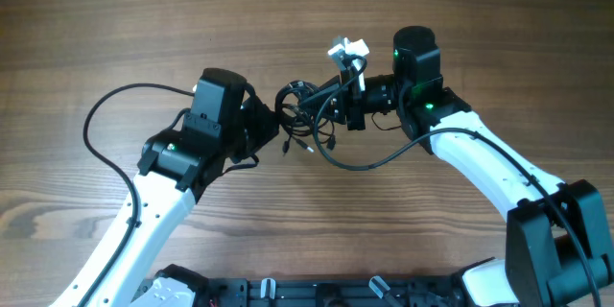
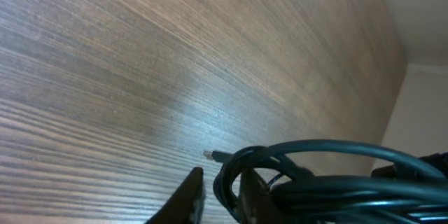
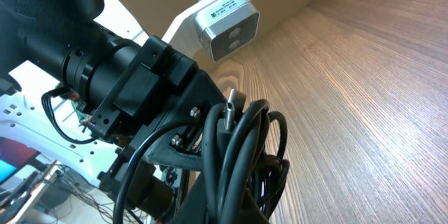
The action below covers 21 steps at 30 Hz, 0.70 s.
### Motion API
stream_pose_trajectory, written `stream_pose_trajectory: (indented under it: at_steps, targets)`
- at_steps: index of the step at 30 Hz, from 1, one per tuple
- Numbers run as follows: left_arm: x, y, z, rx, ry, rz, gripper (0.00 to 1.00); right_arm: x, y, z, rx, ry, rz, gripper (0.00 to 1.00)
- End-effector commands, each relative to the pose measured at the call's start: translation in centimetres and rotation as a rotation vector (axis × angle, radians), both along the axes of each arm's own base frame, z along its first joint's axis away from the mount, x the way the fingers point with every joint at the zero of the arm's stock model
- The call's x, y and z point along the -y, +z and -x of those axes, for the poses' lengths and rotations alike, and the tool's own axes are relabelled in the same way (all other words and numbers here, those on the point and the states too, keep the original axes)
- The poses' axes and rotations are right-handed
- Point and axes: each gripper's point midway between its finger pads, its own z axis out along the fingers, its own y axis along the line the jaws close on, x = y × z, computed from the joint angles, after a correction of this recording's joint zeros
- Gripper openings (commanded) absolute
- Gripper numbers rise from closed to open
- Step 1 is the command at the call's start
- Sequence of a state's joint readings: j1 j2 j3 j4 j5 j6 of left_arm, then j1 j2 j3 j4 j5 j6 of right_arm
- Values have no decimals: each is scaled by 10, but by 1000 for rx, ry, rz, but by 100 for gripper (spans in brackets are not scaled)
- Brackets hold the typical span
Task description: Untangle cables
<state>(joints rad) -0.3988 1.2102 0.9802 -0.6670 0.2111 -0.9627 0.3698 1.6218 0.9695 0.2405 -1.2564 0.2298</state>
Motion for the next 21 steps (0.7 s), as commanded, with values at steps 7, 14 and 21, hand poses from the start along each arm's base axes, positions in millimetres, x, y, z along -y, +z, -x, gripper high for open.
stream_pose_trajectory:
  at_steps: [7,14,21]
  targets:
    - [16,-22,21,-96,-121,-10,20,-2,10,1,22,24,-24,4]
    - [-17,-76,43,-282,-141,-261,4,11,39,-14,57,0,-97,4]
    - [-36,-80,41,-278,-95,-361,7,79,61,-56,-10,-162,-136,4]
